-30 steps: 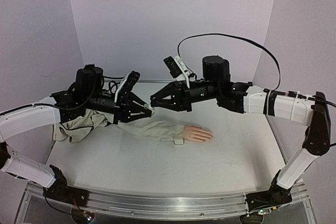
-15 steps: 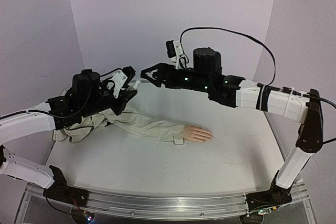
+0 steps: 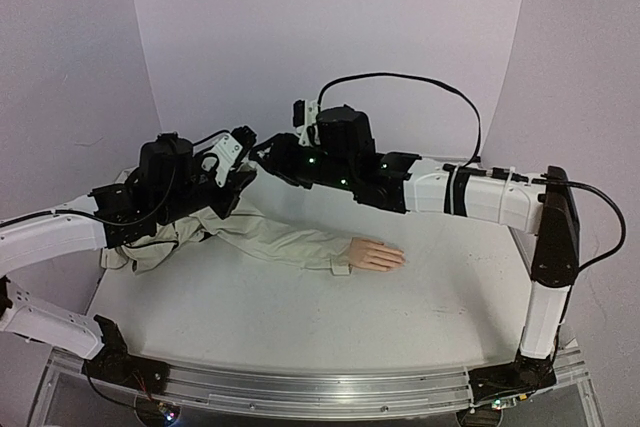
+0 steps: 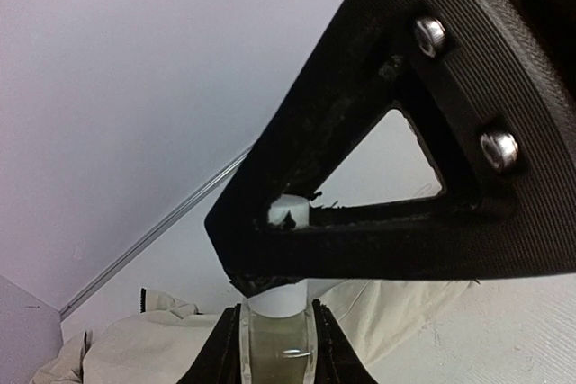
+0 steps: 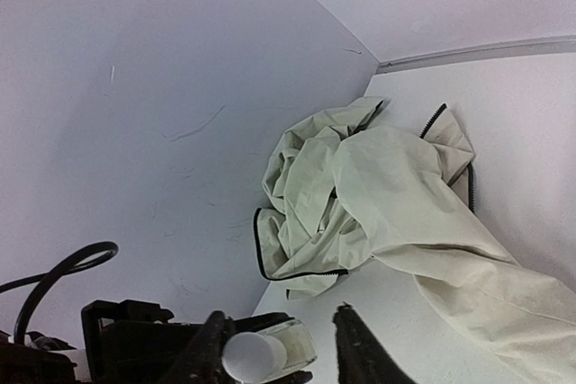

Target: Paint the nails

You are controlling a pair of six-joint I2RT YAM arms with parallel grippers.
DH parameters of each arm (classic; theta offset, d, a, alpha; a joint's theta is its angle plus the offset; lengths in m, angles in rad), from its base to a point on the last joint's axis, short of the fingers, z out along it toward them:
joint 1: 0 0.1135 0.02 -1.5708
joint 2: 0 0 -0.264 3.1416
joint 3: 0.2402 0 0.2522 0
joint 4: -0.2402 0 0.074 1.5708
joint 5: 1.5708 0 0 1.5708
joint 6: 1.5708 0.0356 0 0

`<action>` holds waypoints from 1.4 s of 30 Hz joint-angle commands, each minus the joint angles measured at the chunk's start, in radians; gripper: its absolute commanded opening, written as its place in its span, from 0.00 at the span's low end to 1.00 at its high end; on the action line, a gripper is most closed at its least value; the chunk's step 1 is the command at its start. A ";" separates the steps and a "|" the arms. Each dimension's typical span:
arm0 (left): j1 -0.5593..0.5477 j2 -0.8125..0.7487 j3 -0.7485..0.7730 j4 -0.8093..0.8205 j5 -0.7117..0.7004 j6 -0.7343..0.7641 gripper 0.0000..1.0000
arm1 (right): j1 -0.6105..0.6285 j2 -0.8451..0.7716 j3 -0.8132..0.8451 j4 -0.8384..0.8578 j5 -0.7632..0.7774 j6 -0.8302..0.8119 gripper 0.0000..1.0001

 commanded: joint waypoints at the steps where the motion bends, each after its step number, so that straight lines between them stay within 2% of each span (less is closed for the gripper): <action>1: -0.008 -0.014 0.011 0.064 -0.008 -0.008 0.00 | 0.009 0.004 0.054 0.022 0.059 0.046 0.30; 6: -0.009 -0.009 0.011 0.065 -0.001 -0.024 0.00 | 0.010 0.006 0.048 0.025 0.011 0.063 0.13; 9: -0.009 -0.007 0.010 0.065 0.019 -0.032 0.00 | 0.009 0.006 0.036 0.045 -0.024 0.062 0.00; 11: -0.008 -0.019 0.003 0.066 0.059 -0.045 0.00 | 0.009 -0.008 0.011 0.064 -0.044 0.040 0.00; 13: -0.007 -0.041 -0.009 0.067 0.161 -0.034 0.00 | 0.007 -0.035 -0.022 0.106 -0.085 -0.021 0.00; 16: 0.007 -0.081 -0.026 0.069 0.459 -0.024 0.00 | -0.017 -0.110 -0.150 0.237 -0.243 -0.167 0.00; 18: 0.034 -0.091 -0.025 0.082 0.734 -0.053 0.00 | -0.045 -0.178 -0.246 0.352 -0.367 -0.278 0.00; 20: 0.070 -0.080 -0.018 0.112 0.987 -0.098 0.00 | -0.082 -0.241 -0.337 0.456 -0.601 -0.372 0.00; 22: 0.091 -0.052 0.000 0.122 1.214 -0.114 0.00 | -0.110 -0.286 -0.409 0.582 -0.950 -0.413 0.00; 23: 0.094 -0.039 0.010 0.122 1.294 -0.124 0.00 | -0.117 -0.295 -0.424 0.601 -1.053 -0.410 0.00; 26: 0.096 -0.004 0.028 0.122 1.392 -0.153 0.00 | -0.126 -0.291 -0.412 0.579 -1.180 -0.374 0.00; 29: 0.097 0.004 0.029 0.123 1.379 -0.156 0.00 | -0.127 -0.328 -0.423 0.517 -1.138 -0.436 0.00; 33: 0.097 -0.005 0.016 0.123 1.272 -0.163 0.00 | -0.128 -0.350 -0.399 0.389 -1.033 -0.519 0.00; 35: 0.096 -0.015 0.006 0.123 1.165 -0.170 0.00 | -0.127 -0.357 -0.388 0.368 -0.888 -0.512 0.00; 36: 0.096 -0.019 0.003 0.124 1.080 -0.175 0.00 | -0.128 -0.363 -0.381 0.335 -0.807 -0.521 0.07; 37: 0.095 -0.029 -0.001 0.123 1.006 -0.172 0.00 | -0.127 -0.366 -0.369 0.301 -0.718 -0.521 0.25; 40: 0.080 -0.048 -0.020 0.125 0.713 -0.113 0.00 | -0.128 -0.367 -0.322 0.189 -0.419 -0.445 0.64; 42: 0.059 -0.054 -0.032 0.126 0.459 -0.086 0.00 | -0.128 -0.362 -0.308 0.170 -0.301 -0.355 0.75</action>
